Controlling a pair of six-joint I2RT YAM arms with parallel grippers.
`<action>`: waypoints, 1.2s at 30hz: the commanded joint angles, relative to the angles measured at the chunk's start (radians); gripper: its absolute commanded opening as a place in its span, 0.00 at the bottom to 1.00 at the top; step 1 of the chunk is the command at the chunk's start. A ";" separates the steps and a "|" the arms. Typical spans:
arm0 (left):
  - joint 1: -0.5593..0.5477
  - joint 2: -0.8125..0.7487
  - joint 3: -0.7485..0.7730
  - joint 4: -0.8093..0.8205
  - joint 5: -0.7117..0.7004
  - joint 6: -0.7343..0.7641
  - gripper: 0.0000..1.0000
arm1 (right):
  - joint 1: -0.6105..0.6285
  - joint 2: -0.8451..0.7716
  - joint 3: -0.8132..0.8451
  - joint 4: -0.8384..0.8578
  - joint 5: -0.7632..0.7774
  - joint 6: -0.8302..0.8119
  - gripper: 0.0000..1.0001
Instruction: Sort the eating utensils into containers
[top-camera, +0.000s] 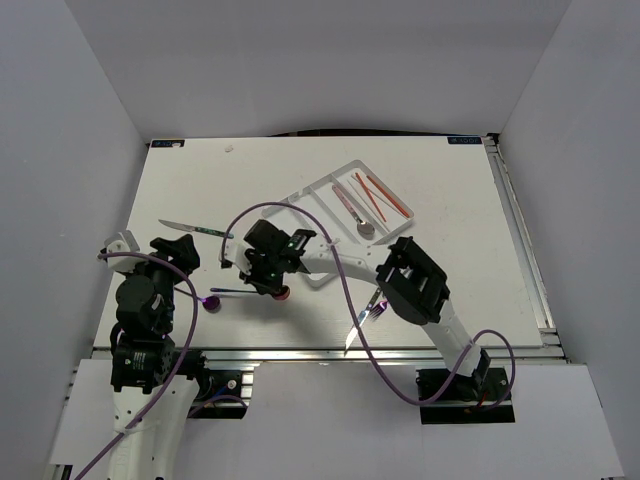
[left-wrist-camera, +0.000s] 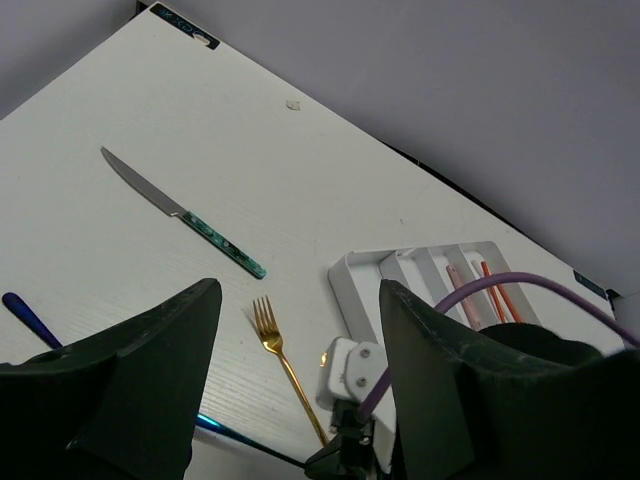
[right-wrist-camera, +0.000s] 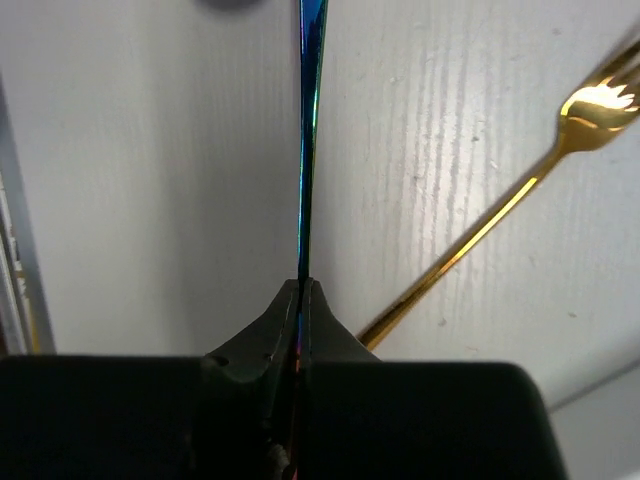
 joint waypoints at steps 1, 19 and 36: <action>0.006 0.005 -0.005 0.005 0.015 0.009 0.75 | -0.030 -0.120 0.027 -0.019 -0.050 0.025 0.00; 0.006 0.033 -0.006 0.013 0.059 0.012 0.75 | -0.525 -0.352 -0.156 0.053 -0.075 0.029 0.00; 0.006 0.091 -0.009 0.022 0.105 0.020 0.75 | -0.664 -0.177 -0.174 0.178 0.038 0.095 0.11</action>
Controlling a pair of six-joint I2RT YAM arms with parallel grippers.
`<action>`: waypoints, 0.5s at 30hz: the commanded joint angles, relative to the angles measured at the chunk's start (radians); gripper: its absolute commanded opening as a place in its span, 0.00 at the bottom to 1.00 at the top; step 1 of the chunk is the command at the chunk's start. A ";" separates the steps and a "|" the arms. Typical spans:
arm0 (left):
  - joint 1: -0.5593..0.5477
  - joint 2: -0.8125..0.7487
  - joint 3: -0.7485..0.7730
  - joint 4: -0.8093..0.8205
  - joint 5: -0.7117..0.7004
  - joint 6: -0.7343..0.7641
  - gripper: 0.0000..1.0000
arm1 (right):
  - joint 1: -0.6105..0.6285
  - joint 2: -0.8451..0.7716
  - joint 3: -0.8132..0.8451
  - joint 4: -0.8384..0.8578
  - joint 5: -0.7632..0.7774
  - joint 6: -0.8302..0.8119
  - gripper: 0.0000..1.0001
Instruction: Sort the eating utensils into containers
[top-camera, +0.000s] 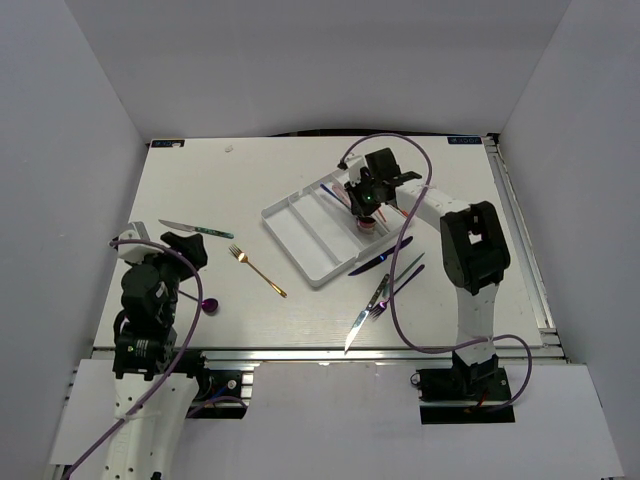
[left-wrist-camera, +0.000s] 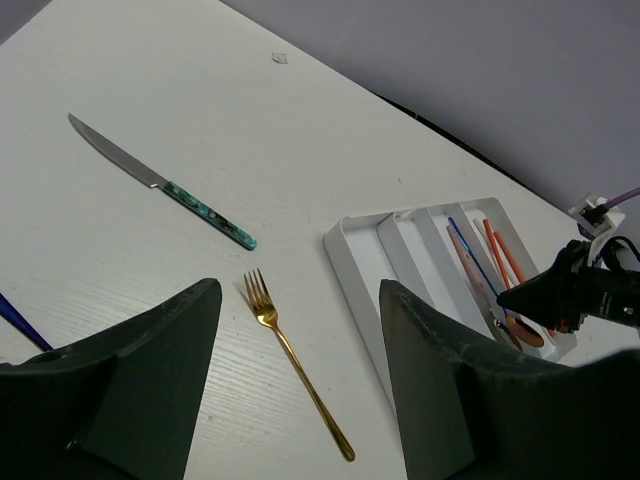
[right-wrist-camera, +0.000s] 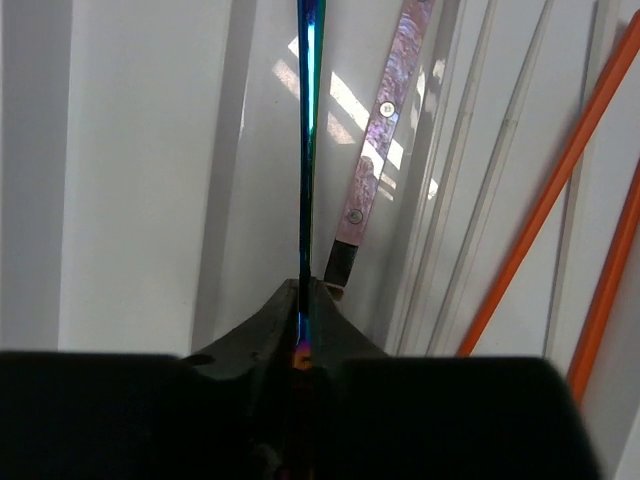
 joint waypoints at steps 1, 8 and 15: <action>0.006 0.022 -0.010 0.021 0.029 0.012 0.75 | -0.006 -0.025 0.009 0.046 -0.001 0.007 0.22; 0.006 0.120 -0.008 0.012 0.055 -0.016 0.75 | -0.012 -0.169 -0.011 0.026 -0.073 0.007 0.55; 0.006 0.339 -0.016 -0.103 0.161 -0.191 0.75 | -0.011 -0.374 -0.033 -0.113 -0.376 -0.065 0.89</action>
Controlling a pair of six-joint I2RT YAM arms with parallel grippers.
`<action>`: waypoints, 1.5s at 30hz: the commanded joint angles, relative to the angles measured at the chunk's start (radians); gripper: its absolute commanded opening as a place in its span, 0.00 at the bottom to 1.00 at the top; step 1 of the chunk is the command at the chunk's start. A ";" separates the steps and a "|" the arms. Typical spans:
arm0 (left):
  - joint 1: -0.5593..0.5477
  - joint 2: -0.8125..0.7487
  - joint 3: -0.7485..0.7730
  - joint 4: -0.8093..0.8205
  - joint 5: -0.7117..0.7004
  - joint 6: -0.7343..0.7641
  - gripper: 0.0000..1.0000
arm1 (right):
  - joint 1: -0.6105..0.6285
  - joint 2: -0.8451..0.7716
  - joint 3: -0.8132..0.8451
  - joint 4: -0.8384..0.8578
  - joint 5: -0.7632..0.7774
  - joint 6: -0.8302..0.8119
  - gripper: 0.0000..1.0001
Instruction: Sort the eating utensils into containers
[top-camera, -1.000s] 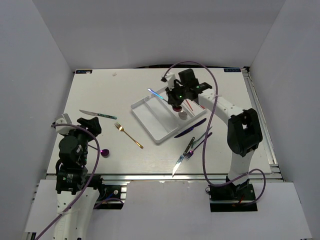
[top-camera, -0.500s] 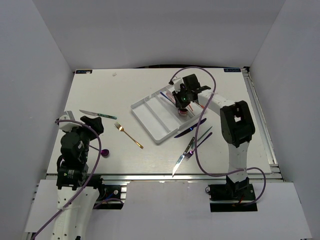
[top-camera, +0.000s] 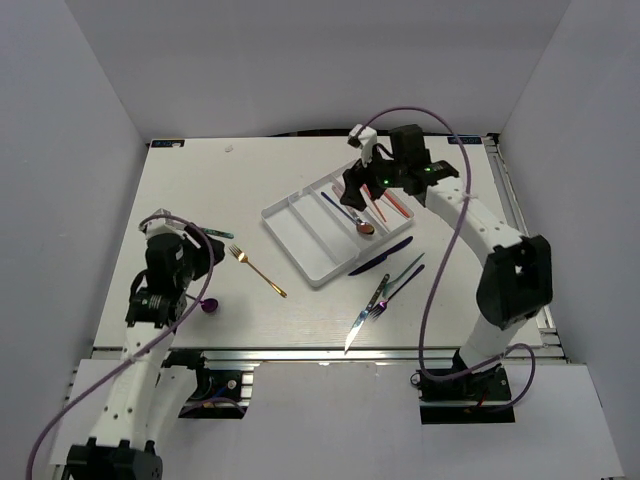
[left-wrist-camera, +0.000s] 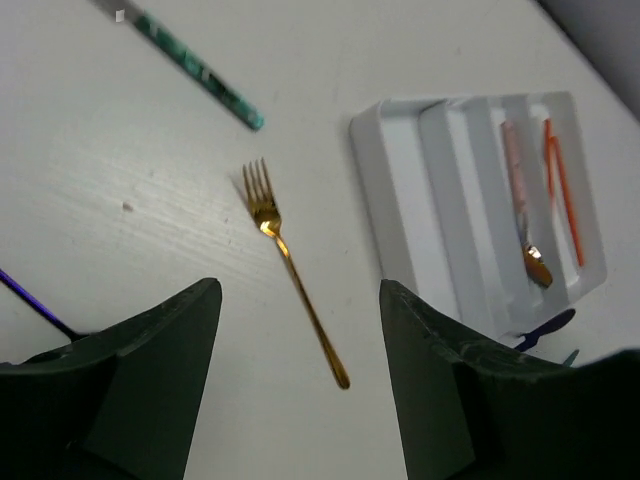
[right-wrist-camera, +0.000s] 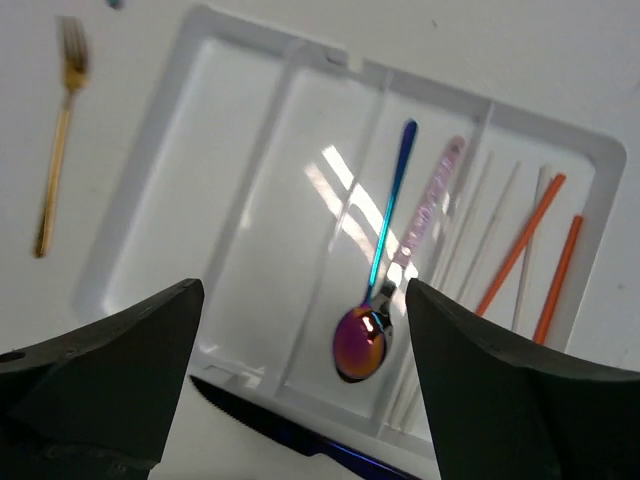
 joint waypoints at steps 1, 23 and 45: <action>0.006 0.118 -0.005 -0.113 0.053 -0.151 0.75 | 0.000 -0.120 -0.003 -0.103 -0.218 -0.059 0.89; 0.058 0.592 0.134 -0.357 -0.298 -0.346 0.79 | 0.000 -0.384 -0.199 0.039 -0.369 -0.029 0.89; 0.240 0.790 0.051 -0.086 -0.113 -0.205 0.30 | -0.034 -0.373 -0.217 0.062 -0.384 -0.010 0.89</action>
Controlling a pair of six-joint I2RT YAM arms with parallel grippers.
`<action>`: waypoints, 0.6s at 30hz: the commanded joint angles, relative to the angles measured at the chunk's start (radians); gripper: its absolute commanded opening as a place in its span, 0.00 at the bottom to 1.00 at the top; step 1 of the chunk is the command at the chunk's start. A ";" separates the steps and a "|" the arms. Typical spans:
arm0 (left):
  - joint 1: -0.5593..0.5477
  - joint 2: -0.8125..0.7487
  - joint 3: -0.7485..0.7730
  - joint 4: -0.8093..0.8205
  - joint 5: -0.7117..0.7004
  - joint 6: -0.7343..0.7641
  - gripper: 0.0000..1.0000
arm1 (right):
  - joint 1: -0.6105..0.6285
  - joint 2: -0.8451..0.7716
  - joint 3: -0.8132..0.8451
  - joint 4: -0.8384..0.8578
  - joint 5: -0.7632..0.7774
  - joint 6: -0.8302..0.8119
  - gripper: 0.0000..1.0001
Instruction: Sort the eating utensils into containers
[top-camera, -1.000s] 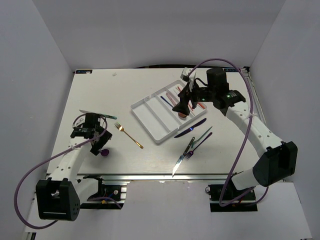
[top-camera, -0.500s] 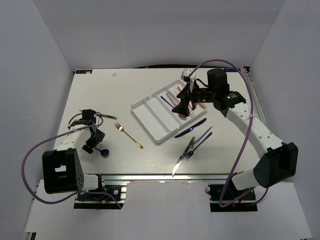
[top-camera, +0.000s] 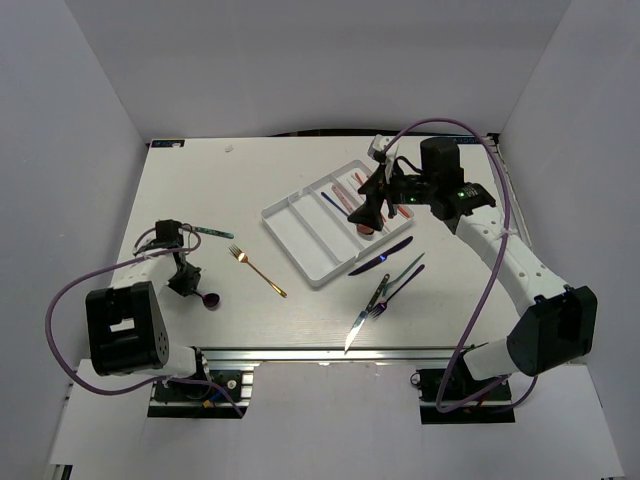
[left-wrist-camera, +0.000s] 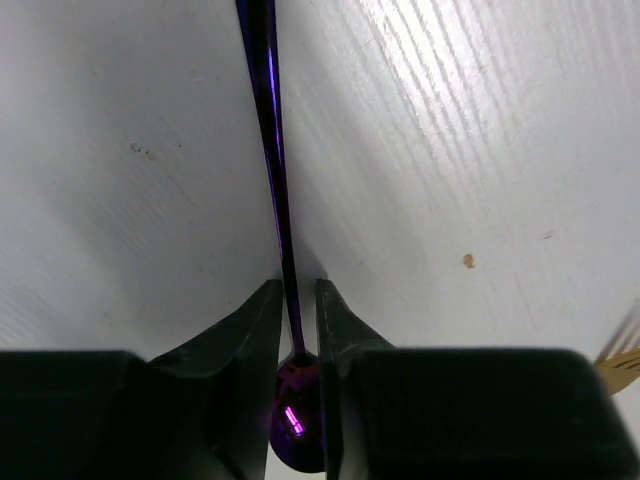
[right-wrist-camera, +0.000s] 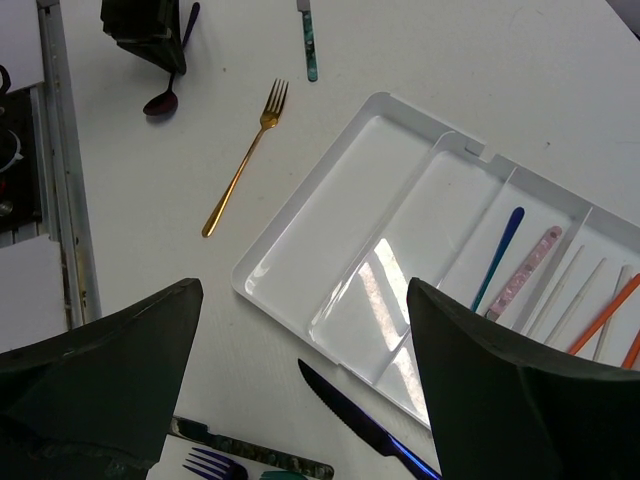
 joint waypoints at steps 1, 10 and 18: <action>0.007 -0.002 -0.043 0.069 0.070 0.012 0.28 | -0.004 -0.004 0.000 0.031 -0.019 0.012 0.89; 0.010 0.004 -0.051 0.102 0.143 0.004 0.08 | -0.016 0.006 -0.002 0.031 -0.022 0.012 0.89; 0.008 -0.219 -0.101 0.170 0.250 0.024 0.00 | -0.044 0.013 -0.002 0.029 -0.031 0.015 0.89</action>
